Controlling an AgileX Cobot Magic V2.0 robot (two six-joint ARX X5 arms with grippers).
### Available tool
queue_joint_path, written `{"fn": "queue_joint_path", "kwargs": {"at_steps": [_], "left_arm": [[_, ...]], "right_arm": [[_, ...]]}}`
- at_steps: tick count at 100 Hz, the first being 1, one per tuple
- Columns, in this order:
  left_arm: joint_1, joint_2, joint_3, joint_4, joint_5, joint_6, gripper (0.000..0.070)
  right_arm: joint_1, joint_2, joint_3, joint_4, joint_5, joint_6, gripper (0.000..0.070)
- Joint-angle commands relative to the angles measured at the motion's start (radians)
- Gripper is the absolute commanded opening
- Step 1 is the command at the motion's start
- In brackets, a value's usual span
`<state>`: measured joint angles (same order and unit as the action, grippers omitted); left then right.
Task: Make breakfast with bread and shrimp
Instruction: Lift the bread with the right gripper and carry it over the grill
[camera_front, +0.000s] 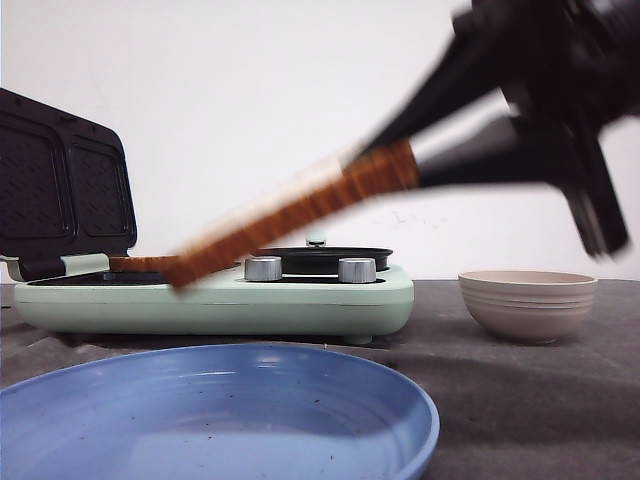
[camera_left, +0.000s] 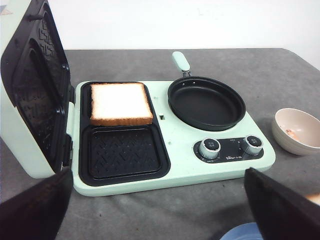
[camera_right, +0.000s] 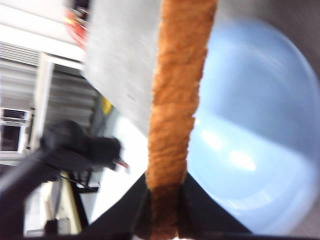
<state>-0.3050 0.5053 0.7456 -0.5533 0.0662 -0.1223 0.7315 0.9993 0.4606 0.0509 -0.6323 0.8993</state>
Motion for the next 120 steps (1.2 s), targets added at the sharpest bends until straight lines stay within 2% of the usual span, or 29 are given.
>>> {"fn": "queue_joint_path", "kwargs": {"at_steps": [1, 36, 61, 75, 97, 120], "left_arm": [[-0.002, 0.003, 0.005, 0.016, -0.015, -0.003, 0.0632], [-0.002, 0.000, 0.005, 0.052, -0.067, 0.002, 0.0633], [-0.002, -0.042, 0.005, 0.048, -0.144, 0.014, 0.0634], [-0.002, -0.065, 0.005, 0.040, -0.153, 0.028, 0.0634], [-0.002, -0.075, 0.005, 0.046, -0.158, 0.024, 0.0634], [-0.002, -0.075, 0.005, 0.052, -0.206, 0.024, 0.0634]], "right_arm": [[-0.001, 0.009, 0.040, 0.015, -0.004, 0.006, 0.0008], [-0.029, 0.187, 0.223, 0.015, -0.053, -0.026, 0.0007], [-0.029, 0.409, 0.436, 0.014, -0.082, -0.058, 0.0007], [-0.029, 0.544, 0.566, 0.014, -0.103, -0.067, 0.0007], [-0.029, 0.740, 0.770, 0.007, -0.102, -0.074, 0.0007], [-0.029, 0.912, 0.961, -0.011, -0.101, -0.069, 0.0007]]}}
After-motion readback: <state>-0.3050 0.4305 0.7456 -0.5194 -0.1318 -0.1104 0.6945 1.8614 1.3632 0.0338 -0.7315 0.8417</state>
